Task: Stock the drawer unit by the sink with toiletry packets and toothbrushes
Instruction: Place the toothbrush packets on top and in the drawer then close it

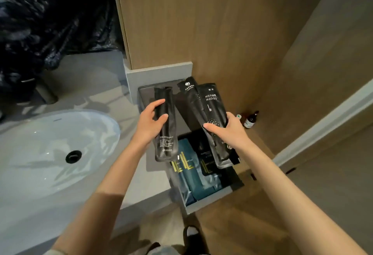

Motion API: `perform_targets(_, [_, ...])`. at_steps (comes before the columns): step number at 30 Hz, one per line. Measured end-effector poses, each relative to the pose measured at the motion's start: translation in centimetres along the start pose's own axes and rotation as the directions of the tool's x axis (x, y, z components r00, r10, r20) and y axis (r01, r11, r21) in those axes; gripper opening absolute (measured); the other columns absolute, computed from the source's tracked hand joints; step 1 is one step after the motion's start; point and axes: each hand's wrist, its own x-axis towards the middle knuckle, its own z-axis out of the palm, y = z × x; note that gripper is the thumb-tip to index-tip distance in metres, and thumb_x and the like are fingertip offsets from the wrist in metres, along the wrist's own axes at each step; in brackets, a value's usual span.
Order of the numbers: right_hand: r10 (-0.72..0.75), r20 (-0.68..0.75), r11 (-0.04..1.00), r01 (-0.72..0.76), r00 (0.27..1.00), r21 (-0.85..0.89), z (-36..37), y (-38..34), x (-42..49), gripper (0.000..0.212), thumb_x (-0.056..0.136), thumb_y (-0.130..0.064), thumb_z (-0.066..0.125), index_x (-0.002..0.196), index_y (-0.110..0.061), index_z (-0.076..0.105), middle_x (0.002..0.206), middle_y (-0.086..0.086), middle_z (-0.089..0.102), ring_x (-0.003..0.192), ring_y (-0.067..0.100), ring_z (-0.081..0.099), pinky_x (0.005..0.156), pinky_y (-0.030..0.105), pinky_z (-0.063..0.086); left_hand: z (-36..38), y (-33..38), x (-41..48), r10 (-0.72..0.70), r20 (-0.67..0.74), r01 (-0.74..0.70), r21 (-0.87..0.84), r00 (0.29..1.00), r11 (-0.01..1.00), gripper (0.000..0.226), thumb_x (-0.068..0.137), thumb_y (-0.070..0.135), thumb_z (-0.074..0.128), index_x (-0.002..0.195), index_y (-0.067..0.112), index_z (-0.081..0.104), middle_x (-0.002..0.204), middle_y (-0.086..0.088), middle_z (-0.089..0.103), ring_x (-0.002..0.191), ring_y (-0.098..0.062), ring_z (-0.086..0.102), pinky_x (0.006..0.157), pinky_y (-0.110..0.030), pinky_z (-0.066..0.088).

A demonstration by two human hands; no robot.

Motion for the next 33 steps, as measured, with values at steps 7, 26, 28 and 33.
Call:
perform_targets(7, [-0.053, 0.187, 0.997, 0.062, 0.981, -0.041, -0.4, -0.9, 8.6, 0.043, 0.075, -0.036, 0.078, 0.108, -0.019, 0.055, 0.101, -0.006, 0.064, 0.095, 0.013, 0.061, 0.07, 0.024, 0.048, 2.1, -0.7, 4.2, -0.182, -0.201, 0.18, -0.025, 0.963, 0.983, 0.043, 0.087, 0.001, 0.062, 0.126, 0.018, 0.055, 0.121, -0.017, 0.064, 0.101, -0.031, 0.066, 0.092, -0.049, 0.052])
perform_targets(26, [-0.215, 0.325, 0.976, 0.198, 0.921, 0.087, 1.0, -2.1, 13.9, 0.044, 0.077, -0.032, 0.078, 0.113, -0.019, 0.056, 0.098, -0.012, 0.063, 0.093, 0.007, 0.061, 0.08, 0.027, 0.05, 4.8, -0.7, 7.8, -0.025, -0.446, 0.171, 0.288, 0.894, 0.942, 0.034, 0.095, 0.021, 0.053, 0.127, 0.009, 0.058, 0.12, -0.006, 0.062, 0.109, -0.015, 0.056, 0.093, -0.02, 0.04])
perform_targets(28, [-0.23, 0.337, 0.973, 0.205, 0.913, 0.11, 0.9, -2.3, 13.9, 0.045, 0.076, -0.032, 0.079, 0.114, -0.02, 0.056, 0.102, -0.009, 0.065, 0.095, 0.008, 0.063, 0.081, 0.027, 0.052, 5.2, 0.7, 7.8, -0.154, -0.397, 0.168, 0.0, 0.905, 0.986, 0.037, 0.097, 0.028, 0.05, 0.127, 0.009, 0.058, 0.112, -0.002, 0.065, 0.094, -0.007, 0.057, 0.082, -0.017, 0.044])
perform_targets(33, [-0.281, 0.386, 0.96, 0.255, 0.879, 0.119, 1.4, -2.8, 13.1, 0.045, 0.075, -0.033, 0.08, 0.112, -0.025, 0.055, 0.104, -0.01, 0.064, 0.096, 0.007, 0.063, 0.078, 0.023, 0.05, 4.7, 0.9, 8.3, -0.281, -0.305, 0.203, -0.264, 0.91, 0.943, 0.039, 0.089, 0.036, 0.063, 0.11, 0.004, 0.063, 0.094, 0.001, 0.069, 0.09, -0.011, 0.063, 0.079, -0.024, 0.049])
